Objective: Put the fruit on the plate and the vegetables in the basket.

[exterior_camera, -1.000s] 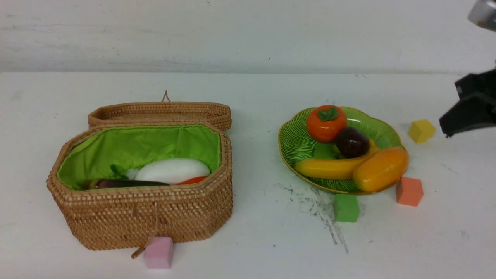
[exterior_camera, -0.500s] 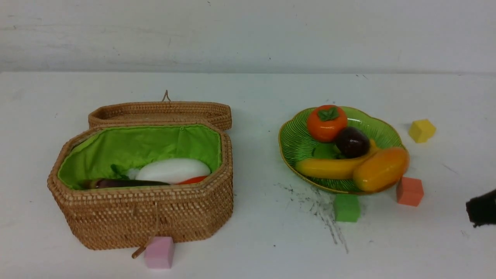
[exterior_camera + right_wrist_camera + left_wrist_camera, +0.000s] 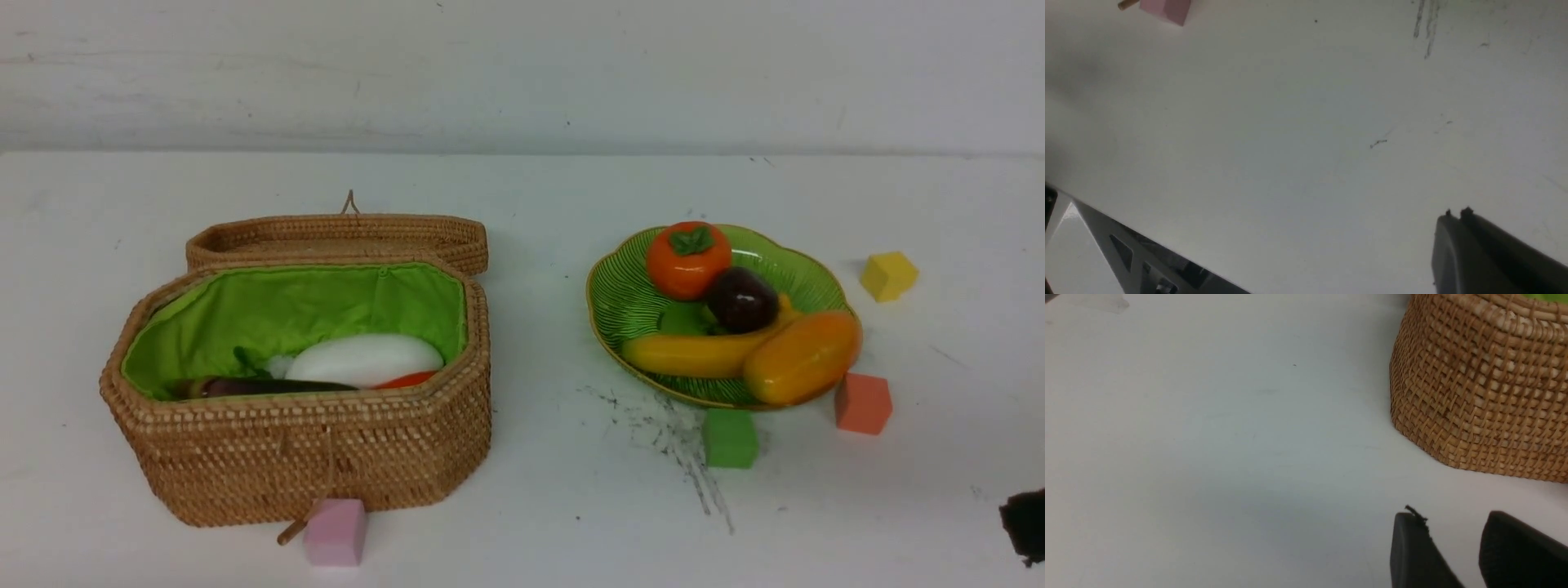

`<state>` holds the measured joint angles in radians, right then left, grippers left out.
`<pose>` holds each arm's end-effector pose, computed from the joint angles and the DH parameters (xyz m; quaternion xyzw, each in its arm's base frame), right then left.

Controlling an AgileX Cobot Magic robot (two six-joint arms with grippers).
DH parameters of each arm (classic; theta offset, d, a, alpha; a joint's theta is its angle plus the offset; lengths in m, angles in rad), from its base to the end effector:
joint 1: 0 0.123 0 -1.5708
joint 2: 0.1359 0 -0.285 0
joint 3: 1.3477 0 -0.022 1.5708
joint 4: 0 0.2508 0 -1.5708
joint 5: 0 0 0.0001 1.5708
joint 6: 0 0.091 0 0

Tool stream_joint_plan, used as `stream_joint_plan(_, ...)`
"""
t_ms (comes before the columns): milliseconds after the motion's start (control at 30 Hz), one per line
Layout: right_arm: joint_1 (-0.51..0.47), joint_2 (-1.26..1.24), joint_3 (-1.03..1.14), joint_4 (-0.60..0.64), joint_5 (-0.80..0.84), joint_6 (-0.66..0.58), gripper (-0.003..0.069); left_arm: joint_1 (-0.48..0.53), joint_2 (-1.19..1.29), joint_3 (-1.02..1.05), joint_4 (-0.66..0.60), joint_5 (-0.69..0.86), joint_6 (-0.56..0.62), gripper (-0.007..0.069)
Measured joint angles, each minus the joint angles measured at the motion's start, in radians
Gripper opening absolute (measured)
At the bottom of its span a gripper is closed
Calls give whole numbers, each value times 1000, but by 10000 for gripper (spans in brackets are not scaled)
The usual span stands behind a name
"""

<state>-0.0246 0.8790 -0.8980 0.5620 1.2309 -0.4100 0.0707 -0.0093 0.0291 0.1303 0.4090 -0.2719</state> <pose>0.1355 0.0424 0.3445 -0.1477 0.9258 0.2231 0.2669 0.0513 0.0084 0.1676 -0.1056 0.8091 -0.0025 0.5781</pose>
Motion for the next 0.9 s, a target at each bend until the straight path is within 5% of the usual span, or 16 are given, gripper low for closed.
stream_joint_plan(267,0,-237,0,-174,-74,-24,11,0,0,0,0,0,0,239)
stream_joint_plan(600,-76,-461,17,-186,-89,4,6,0,0,0,0,0,0,239)
stream_joint_plan(900,-98,-719,474,-328,-597,282,3,0,0,0,0,0,0,239)
